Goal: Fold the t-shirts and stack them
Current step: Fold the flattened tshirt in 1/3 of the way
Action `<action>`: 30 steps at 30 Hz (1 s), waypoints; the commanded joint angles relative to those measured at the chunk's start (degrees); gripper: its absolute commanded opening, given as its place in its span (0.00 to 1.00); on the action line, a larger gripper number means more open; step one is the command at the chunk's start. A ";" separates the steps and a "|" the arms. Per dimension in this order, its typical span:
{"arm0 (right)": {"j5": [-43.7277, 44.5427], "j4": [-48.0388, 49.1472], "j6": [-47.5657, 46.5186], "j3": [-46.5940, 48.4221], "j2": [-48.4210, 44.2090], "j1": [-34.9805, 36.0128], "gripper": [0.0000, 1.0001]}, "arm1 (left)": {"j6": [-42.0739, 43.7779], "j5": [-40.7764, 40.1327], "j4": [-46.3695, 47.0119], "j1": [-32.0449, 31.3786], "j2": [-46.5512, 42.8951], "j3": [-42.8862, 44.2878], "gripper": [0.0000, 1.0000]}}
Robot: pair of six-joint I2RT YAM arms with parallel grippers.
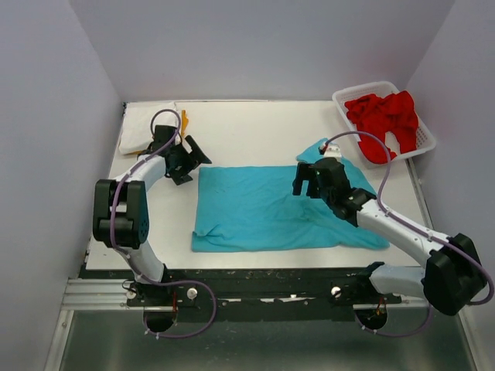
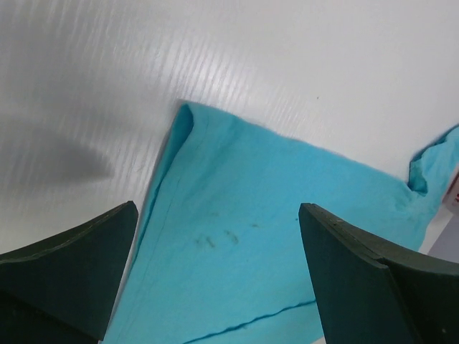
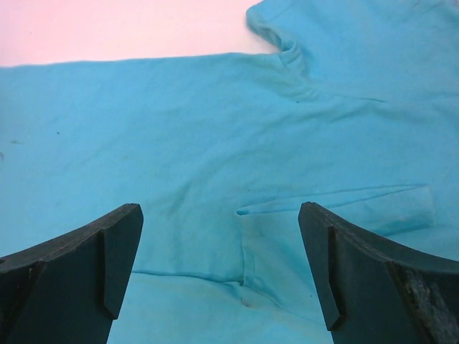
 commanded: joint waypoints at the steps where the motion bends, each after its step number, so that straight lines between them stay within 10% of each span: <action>1: 1.67 3.71 2.08 -3.43 -3.14 0.41 1.00 | -0.91 6.56 3.42 0.13 5.35 4.44 0.99; 10: -48.28 16.28 -0.45 -2.19 6.34 10.03 1.00 | 1.37 1.23 -0.54 0.26 4.03 4.85 0.98; 18: -51.83 23.80 -1.62 13.78 29.44 24.16 1.00 | 3.08 -0.86 -2.99 1.28 -1.80 1.40 0.99; 30: -47.78 22.96 1.51 30.91 49.32 25.64 1.00 | 3.82 0.80 -3.56 6.32 -8.11 -3.44 0.99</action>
